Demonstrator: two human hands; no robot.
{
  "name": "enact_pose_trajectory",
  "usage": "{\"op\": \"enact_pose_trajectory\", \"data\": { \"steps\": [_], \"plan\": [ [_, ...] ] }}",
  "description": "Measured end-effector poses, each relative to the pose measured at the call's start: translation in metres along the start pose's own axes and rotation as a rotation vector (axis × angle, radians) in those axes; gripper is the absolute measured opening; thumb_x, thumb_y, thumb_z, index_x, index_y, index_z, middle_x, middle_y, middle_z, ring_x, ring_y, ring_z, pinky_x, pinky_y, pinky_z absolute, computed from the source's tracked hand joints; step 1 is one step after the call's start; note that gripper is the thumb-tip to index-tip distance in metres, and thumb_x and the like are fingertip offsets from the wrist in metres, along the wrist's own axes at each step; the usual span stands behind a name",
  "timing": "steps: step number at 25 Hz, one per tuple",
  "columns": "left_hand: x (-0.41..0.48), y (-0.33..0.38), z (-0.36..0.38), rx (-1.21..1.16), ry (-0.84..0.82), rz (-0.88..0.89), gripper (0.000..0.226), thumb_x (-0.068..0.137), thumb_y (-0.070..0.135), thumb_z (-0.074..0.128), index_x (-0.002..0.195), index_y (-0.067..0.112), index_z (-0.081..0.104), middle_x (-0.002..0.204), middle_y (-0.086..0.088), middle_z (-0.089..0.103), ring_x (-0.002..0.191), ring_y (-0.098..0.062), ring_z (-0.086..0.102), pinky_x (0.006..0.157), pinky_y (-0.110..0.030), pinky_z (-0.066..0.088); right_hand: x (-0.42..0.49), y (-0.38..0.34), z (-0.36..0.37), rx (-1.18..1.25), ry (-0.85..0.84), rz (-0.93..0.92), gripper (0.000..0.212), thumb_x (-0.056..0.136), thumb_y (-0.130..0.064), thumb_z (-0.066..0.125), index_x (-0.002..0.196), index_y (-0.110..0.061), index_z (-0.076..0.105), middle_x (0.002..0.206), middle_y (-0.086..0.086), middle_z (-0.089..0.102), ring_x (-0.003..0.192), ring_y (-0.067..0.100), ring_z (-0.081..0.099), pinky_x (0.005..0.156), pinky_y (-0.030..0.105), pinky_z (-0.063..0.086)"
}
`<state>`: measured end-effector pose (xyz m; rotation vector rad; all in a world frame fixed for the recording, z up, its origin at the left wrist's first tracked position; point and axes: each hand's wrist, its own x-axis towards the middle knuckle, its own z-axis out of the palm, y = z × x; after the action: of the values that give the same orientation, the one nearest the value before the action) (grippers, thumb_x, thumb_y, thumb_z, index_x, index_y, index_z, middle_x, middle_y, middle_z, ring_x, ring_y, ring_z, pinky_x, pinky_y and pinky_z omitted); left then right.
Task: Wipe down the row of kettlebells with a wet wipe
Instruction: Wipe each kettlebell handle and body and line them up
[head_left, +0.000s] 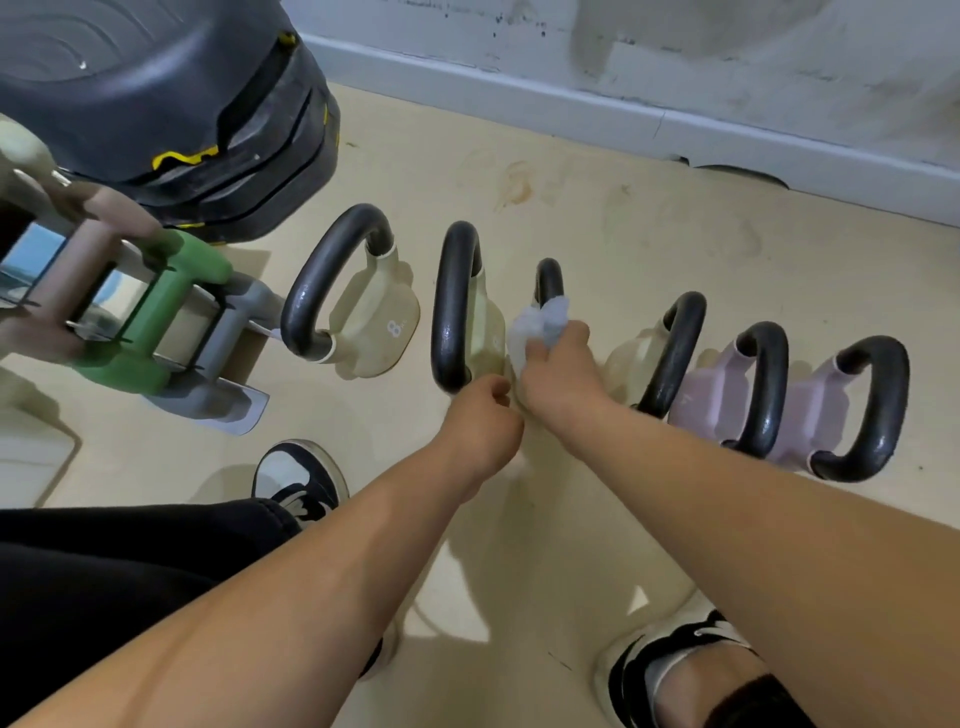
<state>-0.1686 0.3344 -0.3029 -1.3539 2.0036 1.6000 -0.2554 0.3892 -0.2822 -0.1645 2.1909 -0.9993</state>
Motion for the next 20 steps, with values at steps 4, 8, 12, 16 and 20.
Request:
{"op": "enact_pose_trajectory", "data": {
  "steps": [4, 8, 12, 16, 20],
  "plan": [
    [-0.003, 0.003, 0.001, 0.089, 0.004, 0.053, 0.055, 0.095, 0.007, 0.047, 0.15, 0.016, 0.046, 0.148, 0.002, 0.051, 0.133, -0.019, 0.051, 0.101, -0.026, 0.042, 0.048, -0.039, -0.028, 0.016, -0.089, 0.069, 0.043, 0.11, -0.028, 0.035, 0.142, 0.0, 0.044, 0.123, 0.014, 0.054, 0.112, 0.036, 0.056, 0.087, 0.037, 0.045],
    [-0.006, 0.014, 0.017, 0.198, -0.014, 0.153, 0.044, 0.093, 0.017, 0.056, 0.137, 0.023, 0.054, 0.134, 0.002, 0.06, 0.113, -0.022, 0.065, 0.096, -0.037, 0.055, 0.05, -0.042, -0.037, -0.051, -0.176, 0.004, 0.044, 0.11, -0.022, 0.033, 0.142, 0.004, 0.048, 0.141, 0.028, 0.053, 0.127, 0.043, 0.055, 0.082, 0.032, 0.037],
    [-0.01, 0.025, 0.042, -0.233, 0.013, 0.015, 0.025, 0.092, 0.029, 0.065, 0.116, 0.033, 0.06, 0.116, 0.005, 0.064, 0.094, -0.02, 0.067, 0.073, -0.034, 0.057, 0.038, -0.028, -0.037, -0.036, -0.225, 0.007, 0.043, 0.107, -0.023, 0.038, 0.14, 0.002, 0.05, 0.135, 0.024, 0.056, 0.1, 0.03, 0.051, 0.082, 0.034, 0.039],
    [-0.01, 0.025, 0.05, -0.311, 0.069, 0.002, 0.016, 0.095, 0.022, 0.062, 0.111, 0.024, 0.065, 0.108, -0.003, 0.069, 0.087, -0.017, 0.057, 0.077, -0.04, 0.058, 0.021, -0.027, -0.039, 0.003, -0.194, 0.042, 0.04, 0.105, -0.017, 0.042, 0.139, 0.0, 0.053, 0.118, 0.017, 0.054, 0.097, 0.026, 0.048, 0.081, 0.035, 0.041],
    [-0.034, 0.007, 0.036, -0.259, 0.057, 0.03, 0.018, 0.093, 0.01, 0.065, 0.096, 0.027, 0.07, 0.095, -0.004, 0.069, 0.078, -0.018, 0.054, 0.07, -0.033, 0.05, -0.006, -0.019, -0.035, 0.023, -0.223, 0.093, 0.013, 0.104, -0.014, 0.042, 0.115, -0.014, 0.048, 0.119, 0.013, 0.051, 0.099, 0.028, 0.049, 0.085, 0.04, 0.047]
  ]
}}
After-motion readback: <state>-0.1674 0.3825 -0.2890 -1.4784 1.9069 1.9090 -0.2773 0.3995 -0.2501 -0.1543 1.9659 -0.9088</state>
